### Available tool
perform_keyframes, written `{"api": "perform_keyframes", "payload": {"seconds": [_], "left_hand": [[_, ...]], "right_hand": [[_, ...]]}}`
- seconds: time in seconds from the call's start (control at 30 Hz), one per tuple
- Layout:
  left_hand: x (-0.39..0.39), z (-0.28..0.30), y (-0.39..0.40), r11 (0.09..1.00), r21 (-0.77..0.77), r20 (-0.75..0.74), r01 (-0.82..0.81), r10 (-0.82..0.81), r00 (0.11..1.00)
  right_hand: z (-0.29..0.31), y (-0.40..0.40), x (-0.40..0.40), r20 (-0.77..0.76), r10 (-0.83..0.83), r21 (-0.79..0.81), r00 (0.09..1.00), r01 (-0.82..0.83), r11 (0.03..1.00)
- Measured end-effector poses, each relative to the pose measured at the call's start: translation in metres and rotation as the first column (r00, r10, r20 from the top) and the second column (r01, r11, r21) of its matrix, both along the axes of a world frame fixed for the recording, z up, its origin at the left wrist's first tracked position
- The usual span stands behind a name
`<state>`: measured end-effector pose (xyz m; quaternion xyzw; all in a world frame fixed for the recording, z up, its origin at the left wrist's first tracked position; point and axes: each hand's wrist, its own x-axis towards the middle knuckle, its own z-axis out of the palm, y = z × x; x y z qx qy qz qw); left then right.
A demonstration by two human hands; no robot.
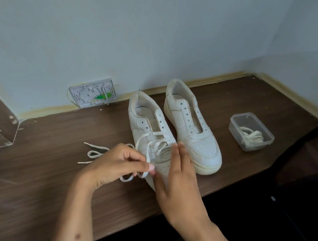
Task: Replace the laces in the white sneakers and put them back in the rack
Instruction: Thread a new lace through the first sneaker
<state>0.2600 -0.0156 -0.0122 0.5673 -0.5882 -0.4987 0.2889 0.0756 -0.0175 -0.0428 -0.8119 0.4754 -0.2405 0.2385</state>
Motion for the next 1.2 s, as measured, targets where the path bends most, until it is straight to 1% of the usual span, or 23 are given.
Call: {"api": "perform_keyframes", "payload": {"seconds": [0.1,0.13,0.2,0.27,0.3,0.33,0.37,0.4,0.47,0.53,0.6,0.67,0.7,0.77,0.83,0.87,0.9,0.93,0.97,1.03,1.1,1.13,1.2], "left_hand": [[-0.006,0.009,-0.001,0.982,-0.169,-0.118,-0.086,0.067,0.991],[-0.006,0.010,-0.002,0.965,-0.229,-0.149,-0.130,0.097,0.984],[-0.007,0.014,-0.002,0.930,-0.308,-0.210,-0.200,0.139,0.968],[-0.010,0.015,-0.003,0.919,-0.329,-0.244,-0.220,0.142,0.959],[-0.013,0.015,-0.004,0.921,-0.326,-0.241,-0.213,0.137,0.961],[-0.015,0.014,-0.005,0.923,-0.326,-0.227,-0.204,0.133,0.965],[-0.017,0.013,-0.005,0.923,-0.334,-0.202,-0.190,0.126,0.971],[-0.019,0.013,-0.006,0.922,-0.344,-0.178,-0.178,0.122,0.977],[-0.021,0.013,-0.007,0.910,-0.370,-0.166,-0.184,0.130,0.978],[-0.021,0.012,-0.009,0.874,-0.417,-0.186,-0.250,0.187,0.964],[-0.018,0.011,-0.012,0.792,-0.476,-0.207,-0.382,0.321,0.924],[-0.011,0.008,-0.013,0.687,-0.493,-0.215,-0.534,0.499,0.840],[-0.006,0.005,-0.013,0.642,-0.498,-0.178,-0.583,0.582,0.793],[0.009,-0.007,-0.012,0.591,-0.520,0.003,-0.616,0.723,0.691],[0.017,-0.015,-0.009,0.608,-0.523,0.187,-0.597,0.765,0.616],[0.017,-0.016,-0.008,0.604,-0.528,0.203,-0.597,0.772,0.602],[0.016,-0.014,-0.008,0.588,-0.557,0.180,-0.587,0.775,0.605],[0.012,-0.010,-0.008,0.578,-0.593,0.145,-0.561,0.761,0.632],[0.006,-0.005,-0.009,0.580,-0.623,0.096,-0.524,0.722,0.686],[-0.008,0.005,-0.010,0.630,-0.641,0.003,-0.438,0.573,0.820],[-0.024,0.008,-0.016,0.697,-0.638,0.009,-0.327,0.431,0.902],[-0.032,0.007,-0.019,0.714,-0.640,0.024,-0.284,0.388,0.921],[-0.041,0.004,-0.024,0.714,-0.647,0.018,-0.269,0.366,0.930]], "right_hand": [[0.014,-0.005,-0.001,0.281,0.017,-0.031,0.960,-0.009,0.999],[0.018,-0.006,-0.001,0.368,0.031,0.005,0.929,-0.036,0.999],[0.024,-0.006,-0.001,0.556,0.055,0.140,0.830,-0.158,0.978],[0.032,-0.006,-0.001,0.728,0.032,0.286,0.685,-0.345,0.894],[0.033,-0.006,-0.001,0.791,-0.014,0.355,0.611,-0.441,0.825],[0.034,-0.006,0.001,0.825,-0.064,0.403,0.562,-0.505,0.763],[0.033,-0.008,0.002,0.836,-0.105,0.433,0.539,-0.530,0.729],[0.032,-0.010,0.002,0.832,-0.127,0.451,0.540,-0.524,0.723],[0.028,-0.015,0.002,0.809,-0.125,0.467,0.575,-0.499,0.730],[0.026,-0.018,0.000,0.779,-0.081,0.472,0.621,-0.497,0.728],[0.030,-0.021,-0.005,0.768,-0.072,0.470,0.637,-0.483,0.739],[0.032,-0.027,-0.011,0.773,-0.068,0.441,0.631,-0.457,0.773],[0.032,-0.031,-0.014,0.769,-0.063,0.421,0.636,-0.430,0.799],[0.031,-0.040,-0.021,0.749,-0.043,0.381,0.661,-0.376,0.845],[0.031,-0.047,-0.025,0.742,-0.021,0.343,0.670,-0.352,0.871],[0.031,-0.049,-0.026,0.750,-0.003,0.318,0.662,-0.356,0.878],[0.032,-0.049,-0.026,0.760,0.015,0.294,0.650,-0.364,0.884],[0.032,-0.049,-0.026,0.763,0.032,0.273,0.645,-0.367,0.889],[0.031,-0.048,-0.026,0.759,0.044,0.259,0.650,-0.363,0.895],[0.027,-0.047,-0.023,0.737,0.078,0.232,0.672,-0.360,0.904],[0.024,-0.046,-0.019,0.724,0.092,0.216,0.684,-0.351,0.911],[0.023,-0.047,-0.017,0.727,0.090,0.209,0.681,-0.344,0.915],[0.023,-0.049,-0.016,0.736,0.087,0.194,0.671,-0.333,0.923]]}}
